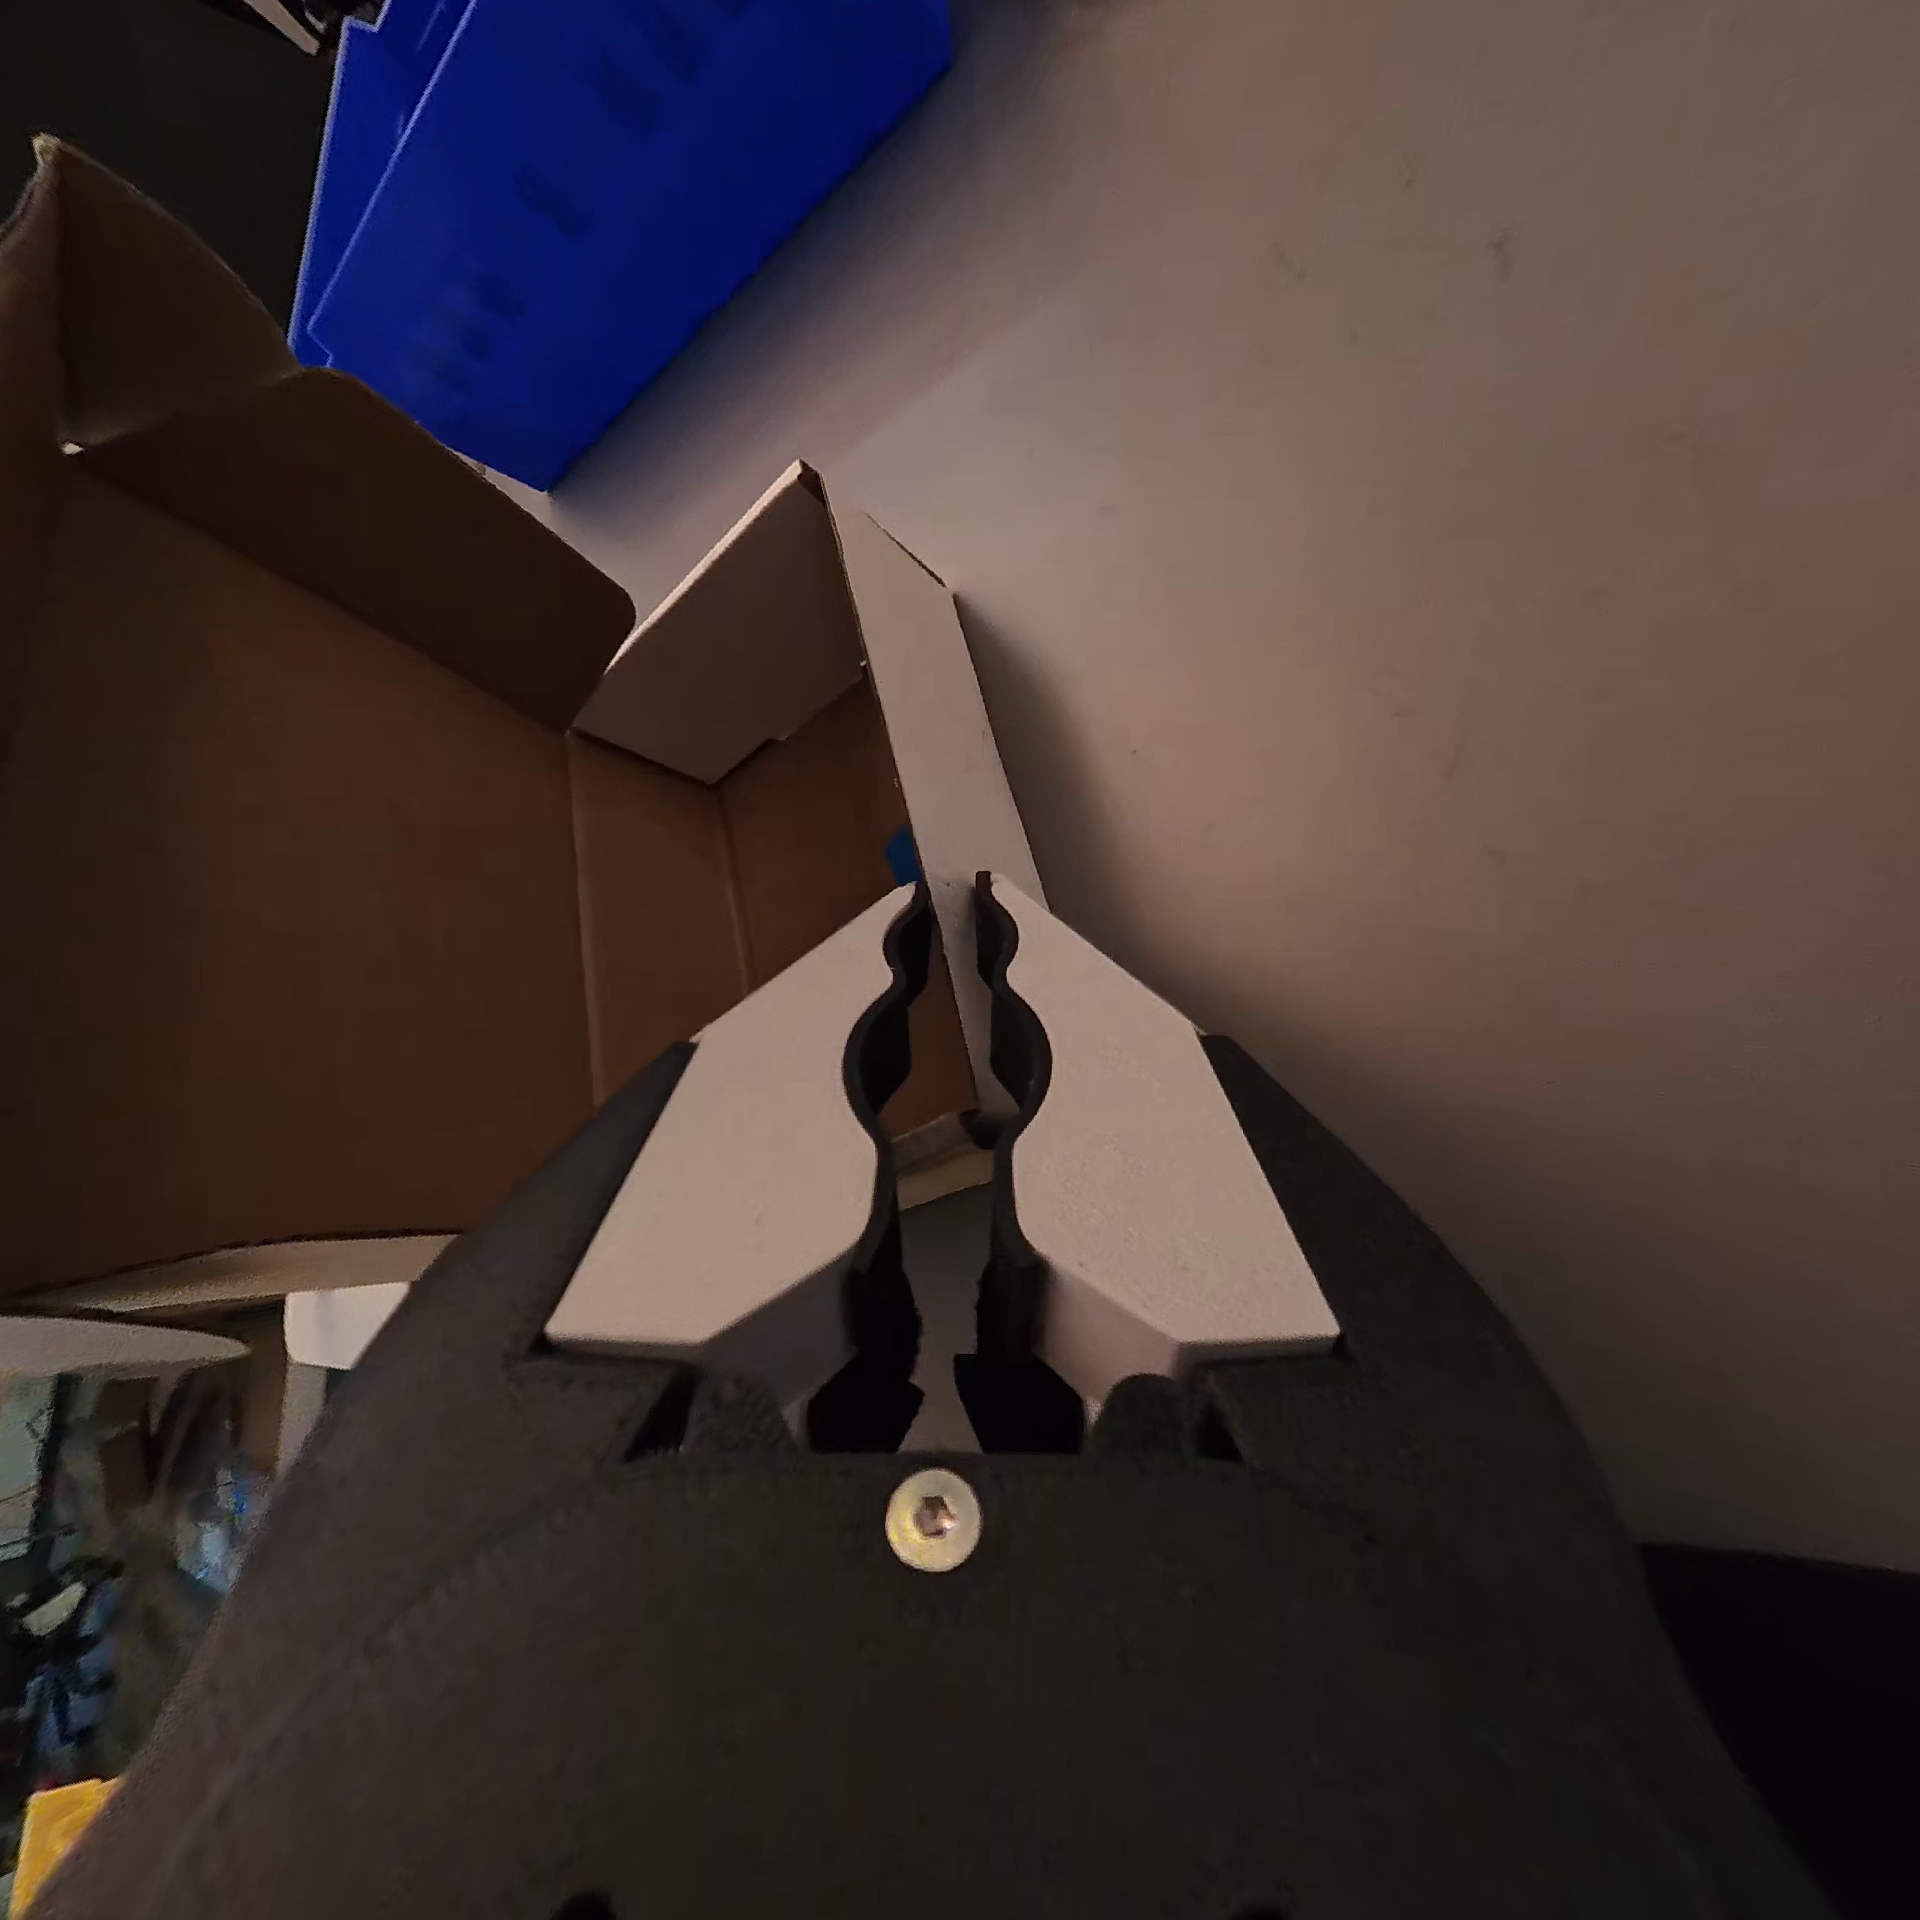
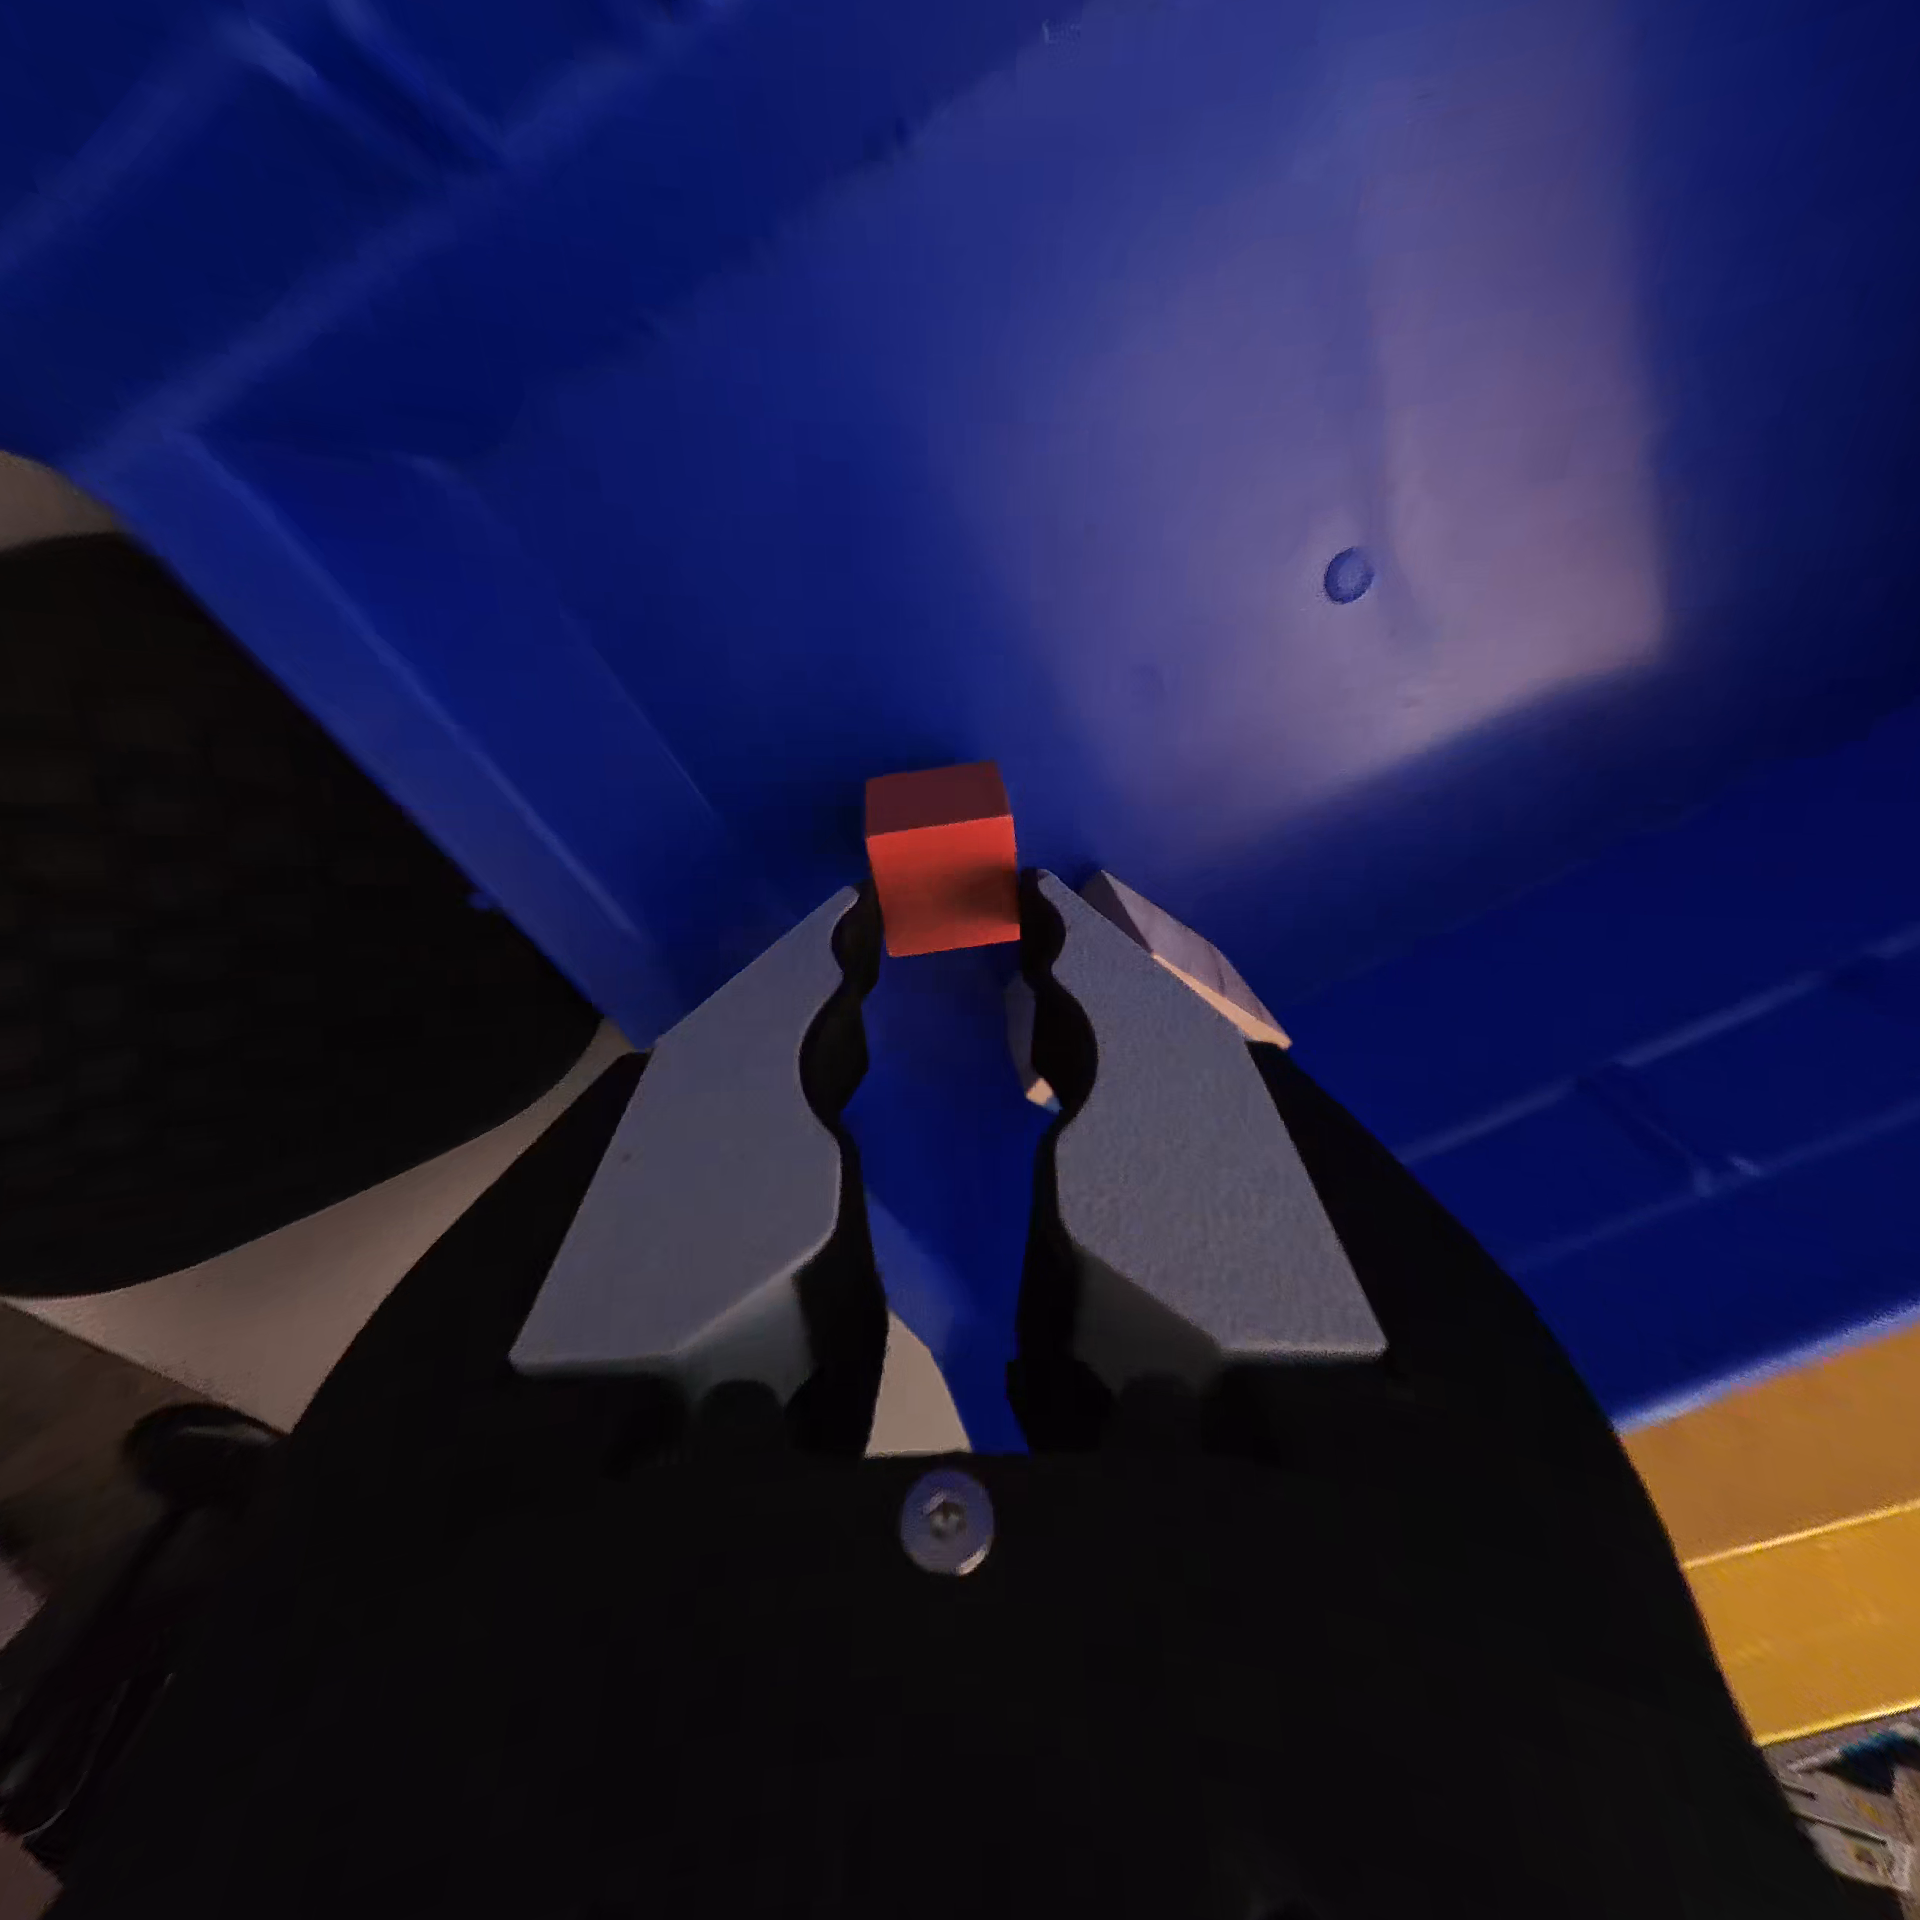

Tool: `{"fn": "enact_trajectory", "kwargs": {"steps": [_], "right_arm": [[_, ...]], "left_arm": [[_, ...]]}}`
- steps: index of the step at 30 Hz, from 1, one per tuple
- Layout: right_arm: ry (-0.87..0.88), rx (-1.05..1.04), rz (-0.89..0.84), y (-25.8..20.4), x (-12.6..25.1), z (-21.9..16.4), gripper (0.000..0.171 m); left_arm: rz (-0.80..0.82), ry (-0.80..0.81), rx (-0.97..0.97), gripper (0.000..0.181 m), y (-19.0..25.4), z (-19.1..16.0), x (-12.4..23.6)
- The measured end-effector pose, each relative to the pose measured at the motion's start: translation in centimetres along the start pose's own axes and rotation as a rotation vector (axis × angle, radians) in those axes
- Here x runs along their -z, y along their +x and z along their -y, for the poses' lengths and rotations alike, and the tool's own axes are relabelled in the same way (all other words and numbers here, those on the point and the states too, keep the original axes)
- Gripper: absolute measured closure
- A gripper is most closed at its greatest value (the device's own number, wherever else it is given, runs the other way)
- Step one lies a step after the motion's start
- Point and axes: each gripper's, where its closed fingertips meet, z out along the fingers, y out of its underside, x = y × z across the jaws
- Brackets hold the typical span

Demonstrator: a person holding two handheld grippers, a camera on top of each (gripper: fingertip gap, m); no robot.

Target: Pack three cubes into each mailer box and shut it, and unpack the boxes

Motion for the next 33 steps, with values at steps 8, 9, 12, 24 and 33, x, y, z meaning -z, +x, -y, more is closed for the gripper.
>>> {"fn": "enact_trajectory", "kwargs": {"steps": [8,9,12,24,33], "right_arm": [[0.352,0.099,-0.215,-0.8,8.4,6.0,0.133],[0.455,0.219,-0.249,-3.2,11.0,8.9,0.133],[0.621,0.680,-0.302,-13.2,14.8,17.1,0.134],[0.278,1.364,-0.257,-20.5,6.0,31.5,0.141],[0.102,1.190,-0.142,-18.3,3.9,33.6,0.139]], "left_arm": [[0.137,-0.085,-0.036,0.175,-1.1,-0.6,1.0],[0.138,-0.094,-0.029,0.175,-1.1,-0.7,1.1],[0.128,-0.104,0.025,0.166,-1.3,-0.9,1.1],[0.062,-0.129,0.139,0.175,-0.9,-2.0,1.3],[0.023,-0.097,0.088,0.178,-0.4,-1.6,1.4]]}}
